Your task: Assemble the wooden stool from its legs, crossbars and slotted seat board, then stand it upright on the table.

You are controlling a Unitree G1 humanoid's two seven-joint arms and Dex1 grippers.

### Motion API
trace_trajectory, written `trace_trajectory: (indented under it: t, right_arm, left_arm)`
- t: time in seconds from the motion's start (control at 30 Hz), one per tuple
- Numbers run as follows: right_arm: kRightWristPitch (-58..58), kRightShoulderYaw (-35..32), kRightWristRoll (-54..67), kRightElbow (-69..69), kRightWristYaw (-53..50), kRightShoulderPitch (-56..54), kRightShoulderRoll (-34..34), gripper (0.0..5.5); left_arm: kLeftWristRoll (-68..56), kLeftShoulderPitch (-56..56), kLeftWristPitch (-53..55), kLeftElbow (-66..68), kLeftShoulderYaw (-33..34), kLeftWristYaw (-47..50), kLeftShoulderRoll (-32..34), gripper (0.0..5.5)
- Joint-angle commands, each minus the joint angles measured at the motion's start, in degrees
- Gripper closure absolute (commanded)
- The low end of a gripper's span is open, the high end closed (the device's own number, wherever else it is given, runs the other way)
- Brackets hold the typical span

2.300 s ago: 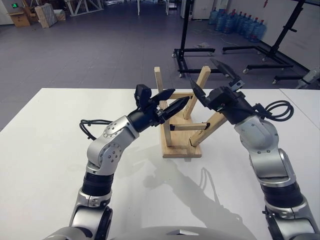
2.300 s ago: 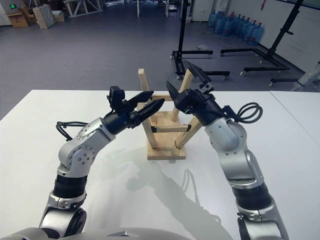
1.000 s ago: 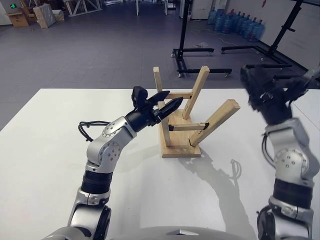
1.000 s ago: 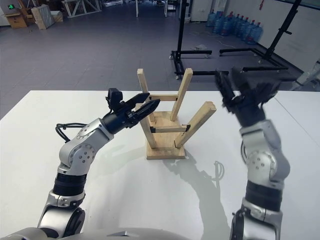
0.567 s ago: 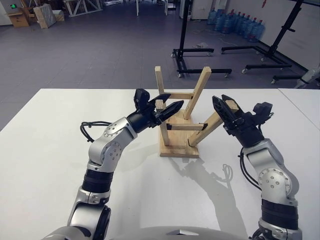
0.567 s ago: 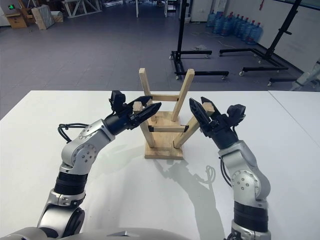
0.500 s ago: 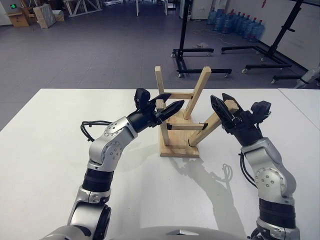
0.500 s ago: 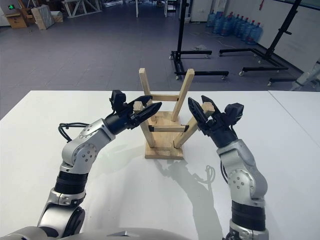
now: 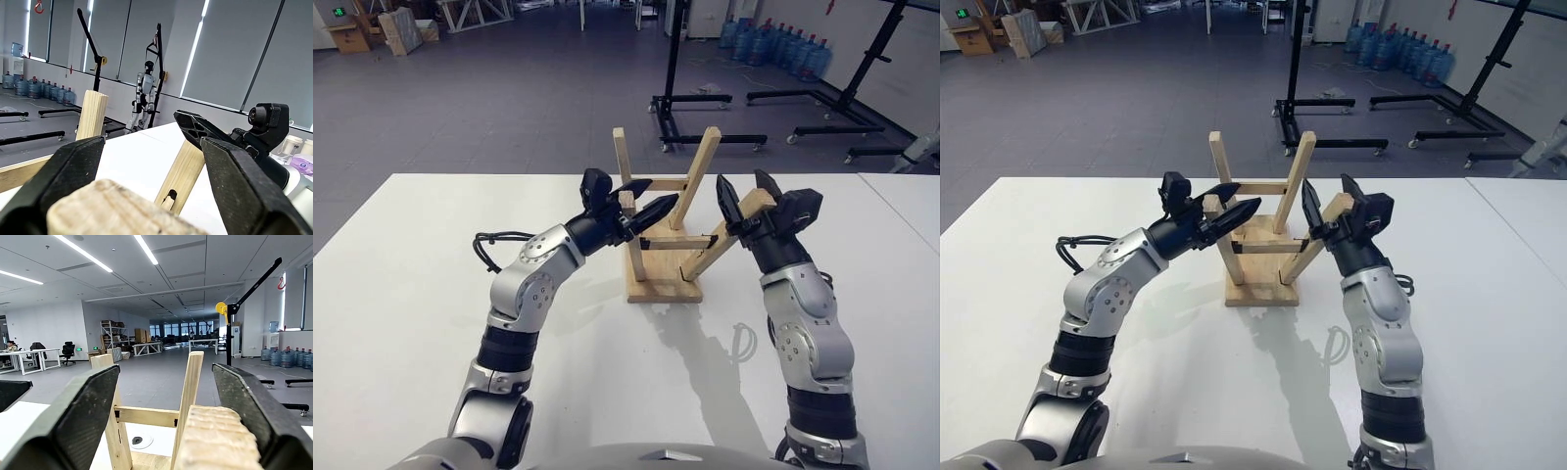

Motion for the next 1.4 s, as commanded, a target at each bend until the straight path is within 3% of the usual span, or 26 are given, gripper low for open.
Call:
trace_trajectory:
  t: [0.03, 0.33, 0.67, 1.07, 1.4]
  right_arm:
    - [0.5, 3.4, 0.4, -1.7, 2.1, -2.5, 0.9, 2.02]
    - [6.6, 10.0, 3.0, -4.2, 6.5, -4.2, 0.1, 2.02]
    - [12.2, 10.6, 3.6, -1.1, 7.0, -4.0, -1.8, 2.02]
    - [16.8, 0.8, 12.2, -1.1, 8.8, -4.9, -6.5, 2.02]
    - [14.1, -8.9, 21.3, -3.7, 14.1, -12.2, -10.4, 2.02]
  left_arm:
    - [1.5, -2.5, -0.3, 0.7, -3.3, -0.2, -2.1, 1.94]
    - [5.3, -4.4, -2.1, 5.4, -5.0, -0.2, -3.2, 1.94]
    - [5.5, -5.5, -3.1, 7.1, -4.6, -1.6, -3.4, 1.94]
    - [-0.4, -3.9, -1.5, 4.1, 8.7, 0.0, 1.9, 1.94]
    - [-1.4, -3.3, -1.4, 3.7, 9.2, 0.0, 3.5, 1.94]
